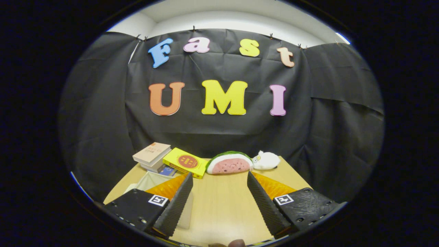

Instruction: Open the storage box then place both shoes into the box .Put the left shoe in first, then the right shoe, with the right side of both shoes facing outward in a uniform manner.

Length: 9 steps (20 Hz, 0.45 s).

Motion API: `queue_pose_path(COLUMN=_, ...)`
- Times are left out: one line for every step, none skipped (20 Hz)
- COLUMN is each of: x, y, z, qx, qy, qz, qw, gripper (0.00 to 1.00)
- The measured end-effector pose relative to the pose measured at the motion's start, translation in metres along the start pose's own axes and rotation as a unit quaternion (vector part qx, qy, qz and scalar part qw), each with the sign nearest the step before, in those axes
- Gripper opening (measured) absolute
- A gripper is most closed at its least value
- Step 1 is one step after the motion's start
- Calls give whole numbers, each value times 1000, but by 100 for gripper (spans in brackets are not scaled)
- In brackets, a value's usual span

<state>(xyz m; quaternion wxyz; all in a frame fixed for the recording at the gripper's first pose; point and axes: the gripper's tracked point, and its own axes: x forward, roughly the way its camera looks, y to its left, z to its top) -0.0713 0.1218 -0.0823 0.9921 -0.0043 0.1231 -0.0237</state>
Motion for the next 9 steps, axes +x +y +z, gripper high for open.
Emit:
queue_pose_path(x=-2, y=0, z=-1, qx=5, qy=-2, qz=2, qw=1000, gripper=96)
queue_pose_path(x=-4, y=-1, z=-2, qx=8, qy=-3, qz=1, qw=1000, gripper=96)
queue_pose_path(x=-4, y=-3, z=-3, qx=11, qy=-6, qz=1, qw=1000, gripper=96)
queue_pose_path(x=-6, y=-4, z=-3, qx=16, qy=-9, qz=1, qw=1000, gripper=96)
queue_pose_path(x=-5, y=-4, z=-3, qx=20, qy=-14, qz=1, qw=1000, gripper=96)
queue_pose_path(x=-5, y=-4, z=-3, qx=22, qy=-18, qz=2, qw=1000, gripper=96)
queue_pose_path(x=-4, y=-6, z=-4, qx=24, qy=-20, qz=0, qw=1000, gripper=96)
queue_pose_path(x=-4, y=-8, z=-5, qx=27, qy=-22, qz=-1, qw=999, gripper=96)
queue_pose_path(x=-5, y=-10, z=-6, qx=32, qy=-22, qz=-3, qw=999, gripper=96)
